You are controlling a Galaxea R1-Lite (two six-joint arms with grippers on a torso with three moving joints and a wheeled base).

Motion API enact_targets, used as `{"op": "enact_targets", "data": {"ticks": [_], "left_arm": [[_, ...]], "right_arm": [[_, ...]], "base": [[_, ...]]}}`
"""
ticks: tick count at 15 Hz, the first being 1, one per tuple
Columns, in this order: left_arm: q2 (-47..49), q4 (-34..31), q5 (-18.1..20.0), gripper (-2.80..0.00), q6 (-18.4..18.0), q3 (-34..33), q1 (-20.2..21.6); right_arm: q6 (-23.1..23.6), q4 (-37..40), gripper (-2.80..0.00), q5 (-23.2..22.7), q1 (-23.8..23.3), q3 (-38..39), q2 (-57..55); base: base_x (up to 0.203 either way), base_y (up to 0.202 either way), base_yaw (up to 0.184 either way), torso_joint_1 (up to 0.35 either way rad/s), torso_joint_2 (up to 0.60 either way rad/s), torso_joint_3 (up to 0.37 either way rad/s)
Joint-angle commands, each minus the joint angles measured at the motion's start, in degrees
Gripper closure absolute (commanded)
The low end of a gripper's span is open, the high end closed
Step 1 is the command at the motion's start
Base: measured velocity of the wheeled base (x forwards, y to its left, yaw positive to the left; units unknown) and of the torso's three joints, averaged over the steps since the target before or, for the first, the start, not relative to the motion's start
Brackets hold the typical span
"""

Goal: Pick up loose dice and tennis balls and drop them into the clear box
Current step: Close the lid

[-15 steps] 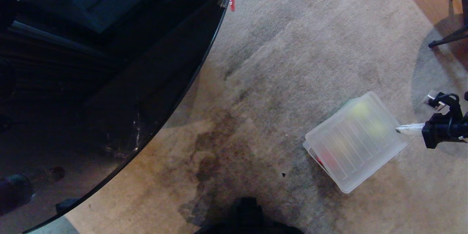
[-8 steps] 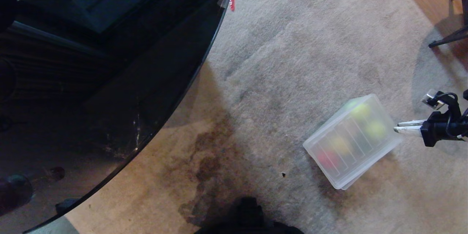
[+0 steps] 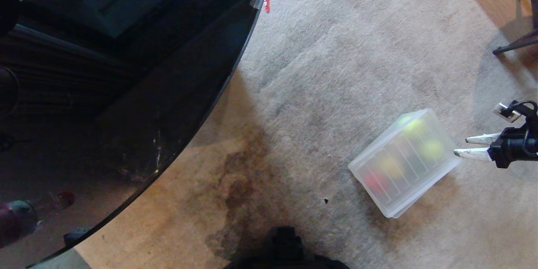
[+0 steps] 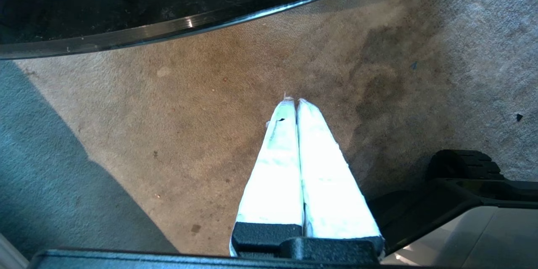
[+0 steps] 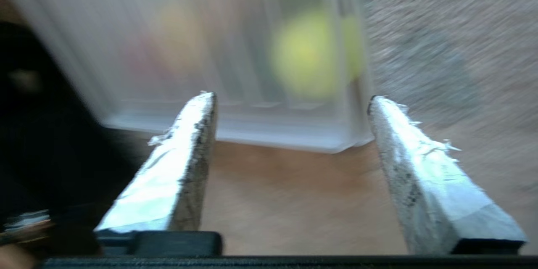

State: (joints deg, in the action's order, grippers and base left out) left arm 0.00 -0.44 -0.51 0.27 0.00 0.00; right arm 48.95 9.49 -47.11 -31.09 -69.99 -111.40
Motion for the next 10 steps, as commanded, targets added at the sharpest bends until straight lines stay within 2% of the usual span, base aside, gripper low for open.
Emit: {"op": "enact_targets", "data": {"ticks": [1,3,4,8,10], "left_arm": [[0.0,0.0,-0.02,0.0,0.0,0.0,0.0],[0.0,0.0,-0.02,0.0,0.0,0.0,0.0],[0.0,0.0,-0.02,0.0,0.0,0.0,0.0],[0.0,0.0,-0.02,0.0,0.0,0.0,0.0],[0.0,0.0,-0.02,0.0,0.0,0.0,0.0]], "right_arm": [[-1.89,3.69,-2.8,-0.5,0.0,1.29,4.29],[-6.35,5.27,-2.8,-0.7,0.21,5.48,6.63],[-8.84,5.46,0.0,-0.71,0.51,6.91,7.34],[-18.78,4.85,0.0,-0.26,1.73,8.48,7.06],[-27.08,1.51,0.0,-0.14,1.66,7.93,6.57]], "base": [[0.0,0.0,0.0,0.0,0.0,0.0],[0.0,0.0,0.0,0.0,0.0,0.0],[0.0,0.0,0.0,0.0,0.0,0.0],[0.0,0.0,0.0,0.0,0.0,0.0],[0.0,0.0,0.0,0.0,0.0,0.0]]}}
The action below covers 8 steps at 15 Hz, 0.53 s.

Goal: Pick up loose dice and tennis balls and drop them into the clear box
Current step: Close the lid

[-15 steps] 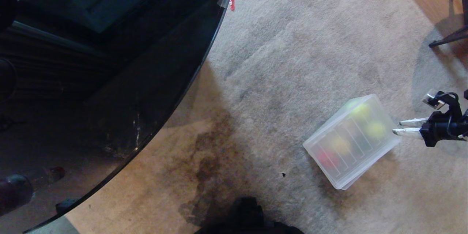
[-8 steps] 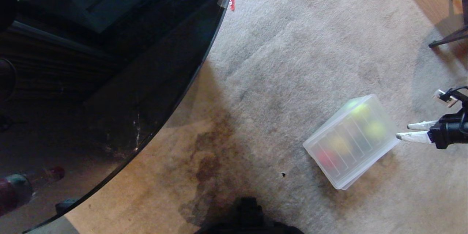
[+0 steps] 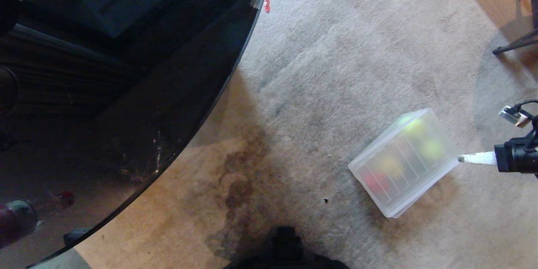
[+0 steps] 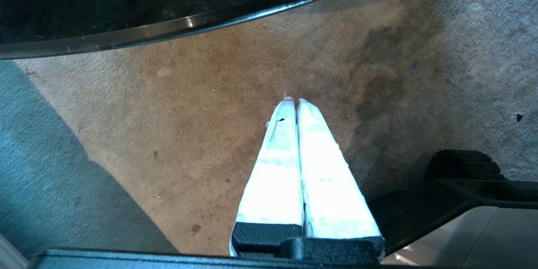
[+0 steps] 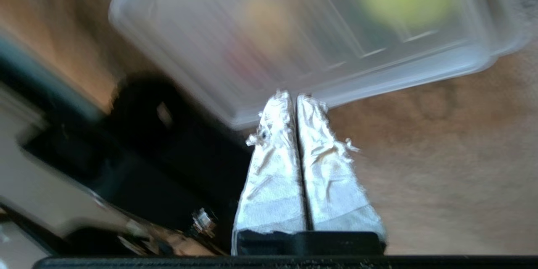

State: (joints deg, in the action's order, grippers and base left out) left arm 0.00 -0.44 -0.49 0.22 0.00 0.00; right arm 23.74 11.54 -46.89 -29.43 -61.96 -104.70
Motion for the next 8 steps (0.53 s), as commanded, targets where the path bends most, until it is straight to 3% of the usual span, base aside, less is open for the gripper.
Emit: {"op": "enact_targets", "data": {"ticks": [1,4,8], "left_arm": [[0.0,0.0,-0.04,0.0,0.04,0.0,0.0],[0.0,0.0,-0.04,0.0,0.04,0.0,0.0],[0.0,0.0,-0.04,0.0,0.04,0.0,0.0]], "right_arm": [[-6.23,-4.43,0.0,0.78,0.0,-0.34,-0.72],[-16.87,-14.72,0.0,9.13,0.58,-0.43,-2.58],[-17.65,-16.55,0.0,9.33,1.98,-0.09,-5.19]], "base": [[0.0,0.0,0.0,0.0,0.0,0.0],[0.0,0.0,0.0,0.0,0.0,0.0],[0.0,0.0,0.0,0.0,0.0,0.0]]}}
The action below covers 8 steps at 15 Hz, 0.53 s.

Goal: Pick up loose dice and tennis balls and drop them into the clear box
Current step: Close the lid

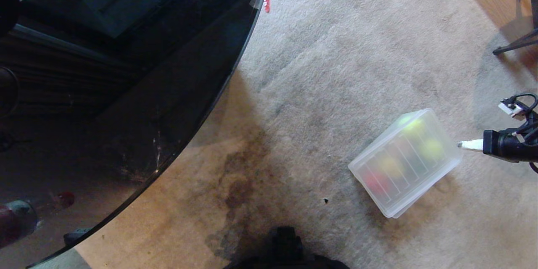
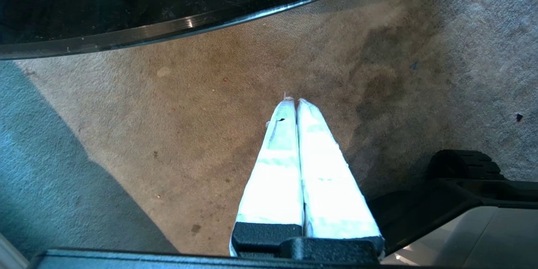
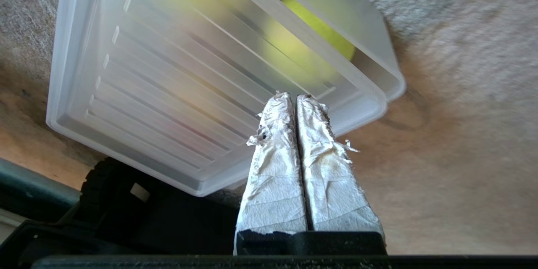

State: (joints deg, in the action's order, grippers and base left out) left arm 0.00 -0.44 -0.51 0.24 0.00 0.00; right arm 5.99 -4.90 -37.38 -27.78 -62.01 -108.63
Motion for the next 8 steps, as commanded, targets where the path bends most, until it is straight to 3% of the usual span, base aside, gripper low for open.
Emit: {"op": "enact_targets", "data": {"ticks": [1,5,8], "left_arm": [[0.0,0.0,-0.02,0.0,0.02,0.0,0.0],[0.0,0.0,-0.02,0.0,0.02,0.0,0.0],[0.0,0.0,-0.02,0.0,0.02,0.0,0.0]], "right_arm": [[-0.37,-0.2,0.0,-0.24,0.62,-0.04,-1.41],[-0.96,-3.95,0.0,0.46,1.33,-0.15,-3.37],[-0.66,-5.87,0.0,4.88,1.33,-0.88,-5.27]], "base": [[0.0,0.0,0.0,0.0,0.0,0.0],[0.0,0.0,0.0,0.0,0.0,0.0],[0.0,0.0,0.0,0.0,0.0,0.0]]}}
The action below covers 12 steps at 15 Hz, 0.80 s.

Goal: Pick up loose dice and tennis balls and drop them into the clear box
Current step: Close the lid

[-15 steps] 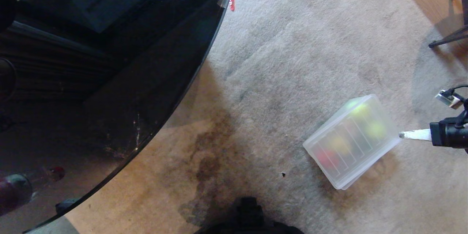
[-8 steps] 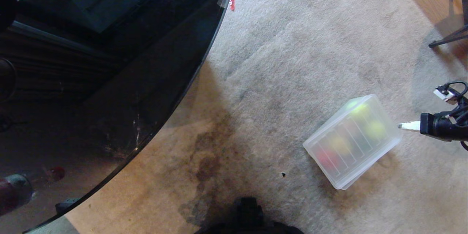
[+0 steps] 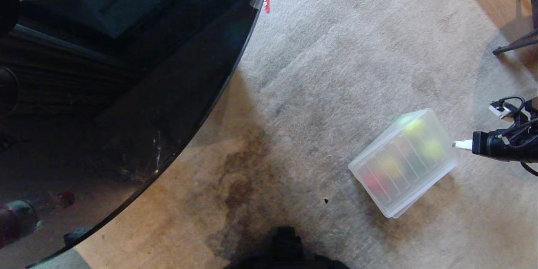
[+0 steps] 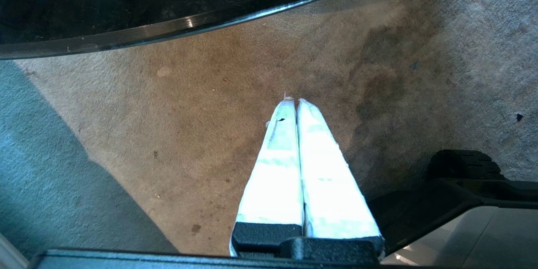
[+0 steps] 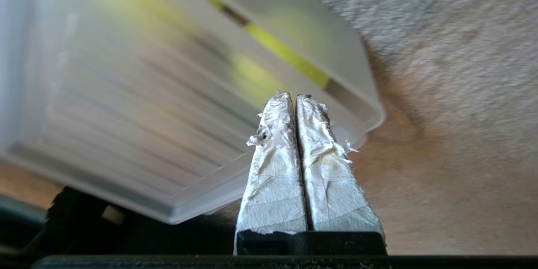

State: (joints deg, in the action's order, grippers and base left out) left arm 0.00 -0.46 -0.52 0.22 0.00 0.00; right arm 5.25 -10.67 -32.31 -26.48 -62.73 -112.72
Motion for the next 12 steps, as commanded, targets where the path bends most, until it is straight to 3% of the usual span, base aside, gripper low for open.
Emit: {"op": "enact_targets", "data": {"ticks": [1,12], "left_arm": [[0.0,0.02,-0.01,0.0,0.04,0.0,0.0],[0.0,0.02,-0.01,0.0,0.04,-0.01,0.0]], "right_arm": [[0.11,-0.17,0.0,0.18,0.02,-0.45,-1.67],[-0.03,-0.83,0.0,0.47,0.08,-3.01,0.35]], "base": [[0.0,0.0,0.0,0.0,0.0,0.0],[0.0,0.0,0.0,0.0,0.0,0.0]]}}
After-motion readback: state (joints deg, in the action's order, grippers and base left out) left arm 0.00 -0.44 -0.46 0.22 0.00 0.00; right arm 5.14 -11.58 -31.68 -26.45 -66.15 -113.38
